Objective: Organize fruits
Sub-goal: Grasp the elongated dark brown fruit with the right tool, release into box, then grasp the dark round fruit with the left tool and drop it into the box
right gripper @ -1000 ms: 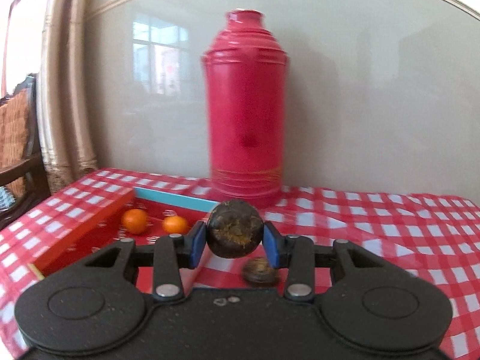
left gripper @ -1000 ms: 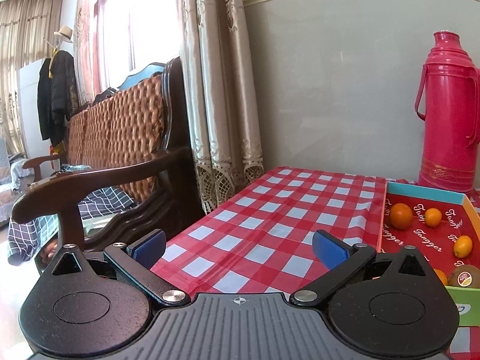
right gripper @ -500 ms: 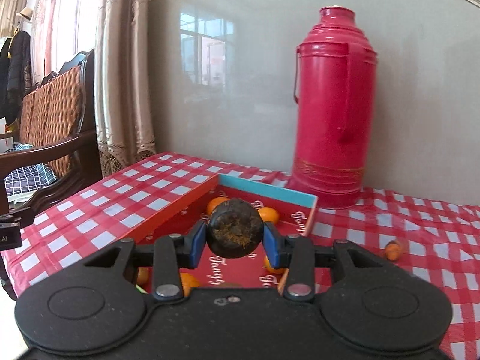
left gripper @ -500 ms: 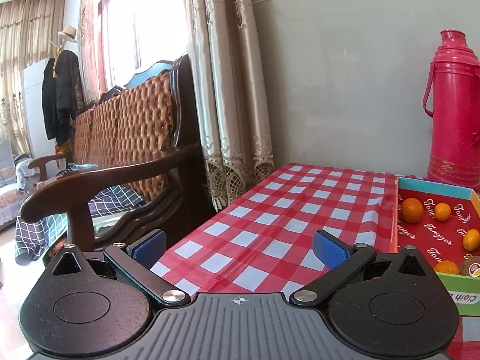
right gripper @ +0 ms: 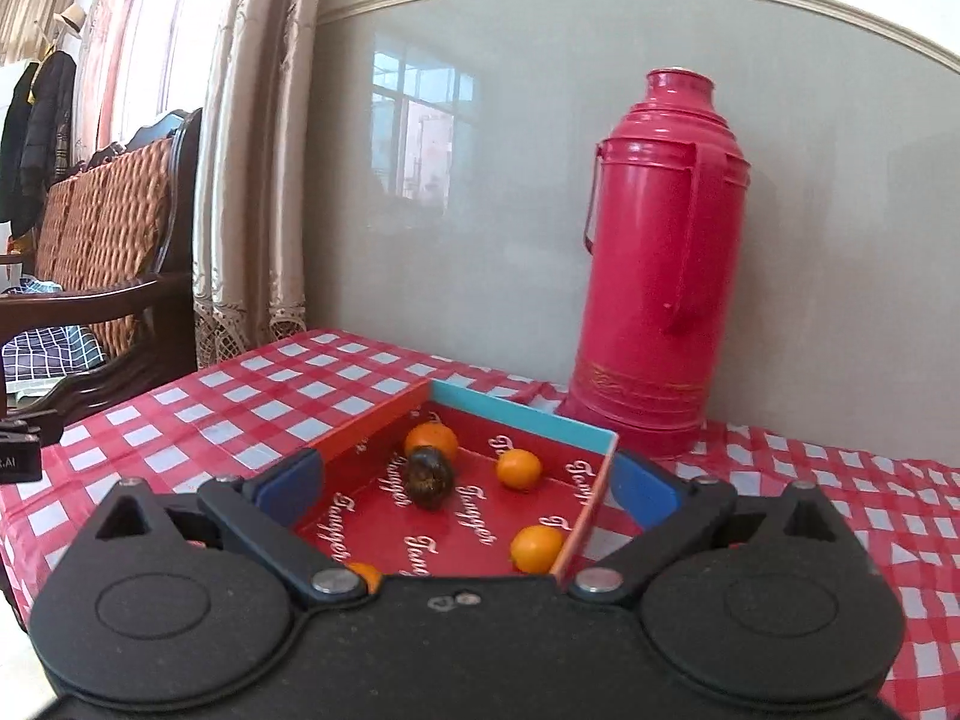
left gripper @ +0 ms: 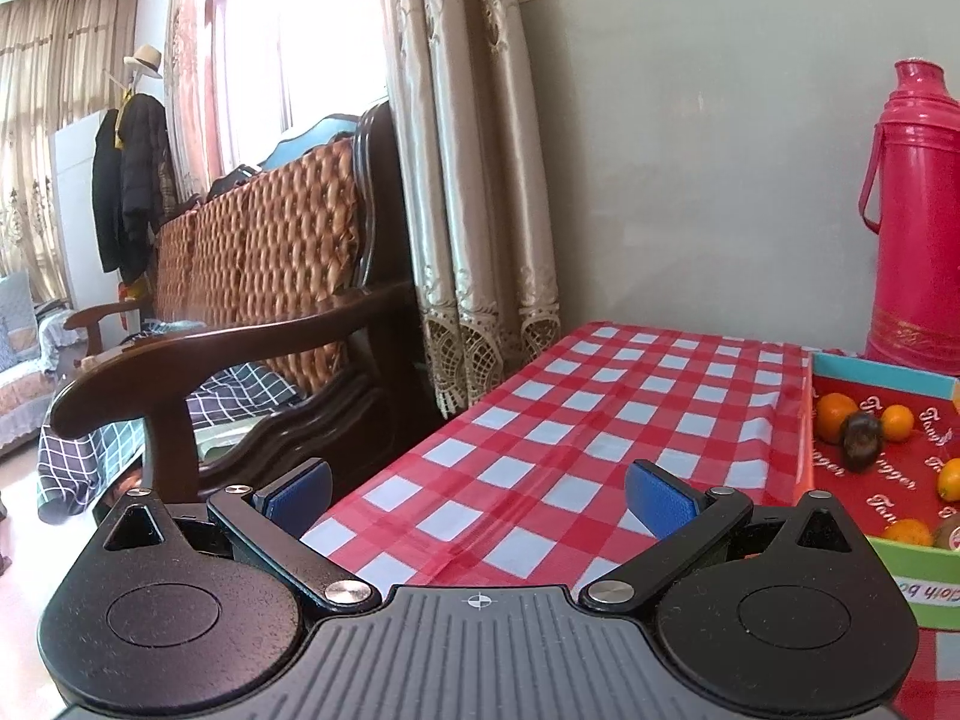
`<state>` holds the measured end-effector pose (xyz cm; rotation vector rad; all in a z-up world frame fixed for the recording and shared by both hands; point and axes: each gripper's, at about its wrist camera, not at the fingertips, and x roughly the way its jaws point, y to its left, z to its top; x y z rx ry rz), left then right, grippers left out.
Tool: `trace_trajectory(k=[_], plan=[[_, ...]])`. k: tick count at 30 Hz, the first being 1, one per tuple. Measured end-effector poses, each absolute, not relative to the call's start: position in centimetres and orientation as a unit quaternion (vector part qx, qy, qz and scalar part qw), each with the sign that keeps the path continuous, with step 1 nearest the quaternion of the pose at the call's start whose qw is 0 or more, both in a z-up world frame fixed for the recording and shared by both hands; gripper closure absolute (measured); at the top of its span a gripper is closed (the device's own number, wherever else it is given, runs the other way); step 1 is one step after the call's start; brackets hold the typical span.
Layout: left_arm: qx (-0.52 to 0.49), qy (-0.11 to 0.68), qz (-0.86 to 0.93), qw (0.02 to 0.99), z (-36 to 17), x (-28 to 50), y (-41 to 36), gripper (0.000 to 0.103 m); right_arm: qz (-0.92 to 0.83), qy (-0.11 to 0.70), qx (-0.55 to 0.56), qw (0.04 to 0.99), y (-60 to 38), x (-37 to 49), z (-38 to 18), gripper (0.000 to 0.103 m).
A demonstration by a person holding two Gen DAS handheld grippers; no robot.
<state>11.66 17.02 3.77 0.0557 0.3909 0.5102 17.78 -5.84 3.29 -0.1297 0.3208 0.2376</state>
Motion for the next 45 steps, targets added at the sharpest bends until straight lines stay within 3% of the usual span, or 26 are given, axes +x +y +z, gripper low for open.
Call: trace_trajectory(k=[16, 45], plan=[[0.042, 0.174, 0.187, 0.966, 4.2, 13.7, 9.2, 0.000, 0.059, 0.166, -0.040, 0.984, -13.5, 17.3, 2.7, 0.007], [0.072, 0.190, -0.032, 0.979, 1.9, 20.5, -13.2, 0.000, -0.109, 0.179, 0.038, 0.977, -31.5, 16.4, -0.1, 0.008]])
